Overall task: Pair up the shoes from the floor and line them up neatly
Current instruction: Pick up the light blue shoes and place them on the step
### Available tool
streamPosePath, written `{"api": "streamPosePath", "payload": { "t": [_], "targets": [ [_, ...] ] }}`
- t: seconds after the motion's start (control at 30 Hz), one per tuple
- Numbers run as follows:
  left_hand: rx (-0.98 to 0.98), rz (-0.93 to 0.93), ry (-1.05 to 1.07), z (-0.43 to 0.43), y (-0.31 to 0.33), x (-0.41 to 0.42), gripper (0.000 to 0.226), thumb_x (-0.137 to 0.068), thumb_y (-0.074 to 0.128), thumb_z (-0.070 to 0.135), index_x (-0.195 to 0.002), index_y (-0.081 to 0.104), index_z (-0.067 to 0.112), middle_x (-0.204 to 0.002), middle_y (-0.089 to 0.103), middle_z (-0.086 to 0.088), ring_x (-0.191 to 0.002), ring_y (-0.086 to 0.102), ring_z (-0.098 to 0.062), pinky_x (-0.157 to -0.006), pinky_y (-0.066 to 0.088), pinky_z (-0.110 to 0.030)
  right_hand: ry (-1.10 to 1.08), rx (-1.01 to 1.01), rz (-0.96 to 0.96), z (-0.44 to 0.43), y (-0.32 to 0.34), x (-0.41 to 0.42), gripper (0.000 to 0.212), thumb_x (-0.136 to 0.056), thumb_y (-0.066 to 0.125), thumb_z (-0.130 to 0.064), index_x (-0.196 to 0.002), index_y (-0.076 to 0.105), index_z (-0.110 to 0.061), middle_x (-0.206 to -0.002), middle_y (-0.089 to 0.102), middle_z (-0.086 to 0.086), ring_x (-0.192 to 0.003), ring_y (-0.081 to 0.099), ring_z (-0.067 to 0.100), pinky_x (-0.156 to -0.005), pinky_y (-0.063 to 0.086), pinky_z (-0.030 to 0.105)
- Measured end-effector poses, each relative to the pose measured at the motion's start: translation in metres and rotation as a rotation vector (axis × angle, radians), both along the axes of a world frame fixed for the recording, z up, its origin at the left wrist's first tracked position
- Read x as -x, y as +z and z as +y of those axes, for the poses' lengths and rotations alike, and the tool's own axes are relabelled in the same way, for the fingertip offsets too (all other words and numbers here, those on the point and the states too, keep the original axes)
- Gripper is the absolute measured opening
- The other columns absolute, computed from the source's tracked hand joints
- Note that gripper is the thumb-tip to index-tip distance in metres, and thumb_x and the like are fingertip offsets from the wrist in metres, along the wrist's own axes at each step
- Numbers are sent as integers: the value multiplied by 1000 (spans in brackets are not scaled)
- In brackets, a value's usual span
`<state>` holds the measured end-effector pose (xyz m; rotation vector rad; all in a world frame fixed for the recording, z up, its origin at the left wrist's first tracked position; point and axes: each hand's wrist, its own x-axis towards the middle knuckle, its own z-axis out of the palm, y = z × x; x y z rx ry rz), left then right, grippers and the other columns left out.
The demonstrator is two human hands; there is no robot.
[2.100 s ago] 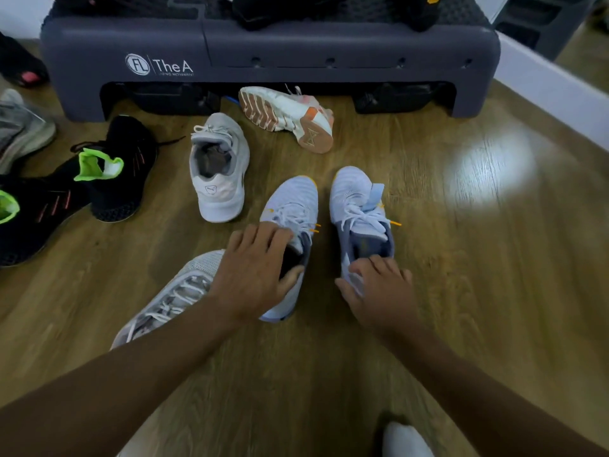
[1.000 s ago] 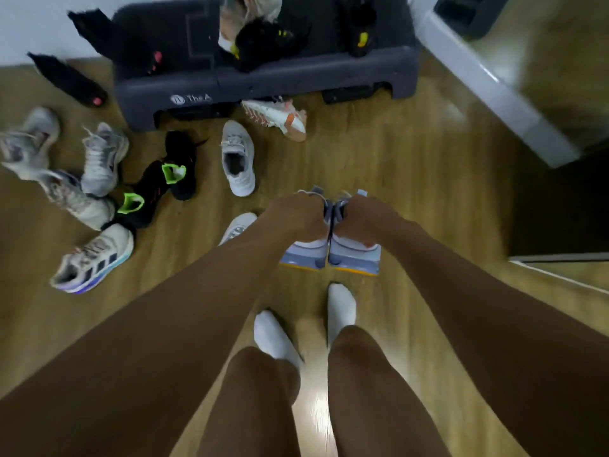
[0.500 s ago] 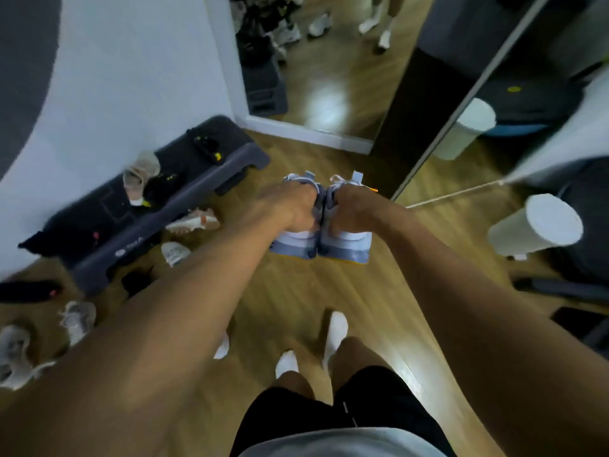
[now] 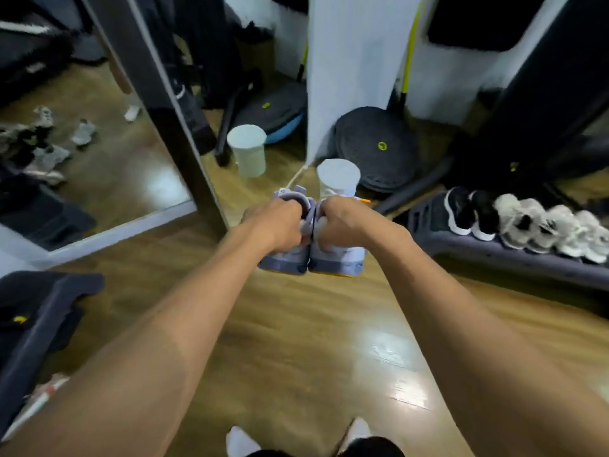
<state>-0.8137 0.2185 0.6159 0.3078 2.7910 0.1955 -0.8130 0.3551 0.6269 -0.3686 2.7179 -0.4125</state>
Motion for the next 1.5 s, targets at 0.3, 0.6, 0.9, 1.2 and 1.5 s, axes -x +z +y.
{"api": "streamPosePath", "payload": {
  "t": [0.3,0.6,0.9,1.2,1.5],
  "targets": [
    [-65,55,-291,282,-10,45,30,-94,47,35,-112,56,13,-119,59,-13,-110,54,-35,-72,39,-35,-398,98,140,280,-16,5,31,-79,46,-26,-107,61,-25,-118,53,0,-118,44,23,-82,38,32],
    [-62,-16,-596,479,-24,87,23,-85,63,29,-90,43,17,-99,55,-5,-98,54,-31,-68,38,-36,-691,23,119,466,-37,9,34,-83,49,-23,-117,52,-25,-111,58,1,-101,49,24,-72,33,32],
    [-101,-5,-880,703,-22,116,26,-85,62,27,-104,52,14,-111,60,-9,-101,58,-34,-71,42,-39,-991,-20,165,655,-35,5,44,-84,50,-14,-127,50,-11,-120,61,12,-113,52,32,-85,43,34],
    [-5,35,-945,924,-58,112,35,-83,67,28,-112,55,13,-121,59,-10,-110,53,-31,-70,37,-36,-952,-109,120,868,-74,2,45,-85,51,-16,-129,47,-7,-109,66,14,-98,59,37,-74,49,40],
    [-49,-73,-804,1081,-109,161,39,-85,67,25,-116,49,9,-124,55,-11,-111,57,-37,-78,40,-40,-832,-75,-7,1042,-117,56,34,-79,58,-16,-112,56,-7,-107,66,15,-95,60,39,-66,37,34]
  ]
}}
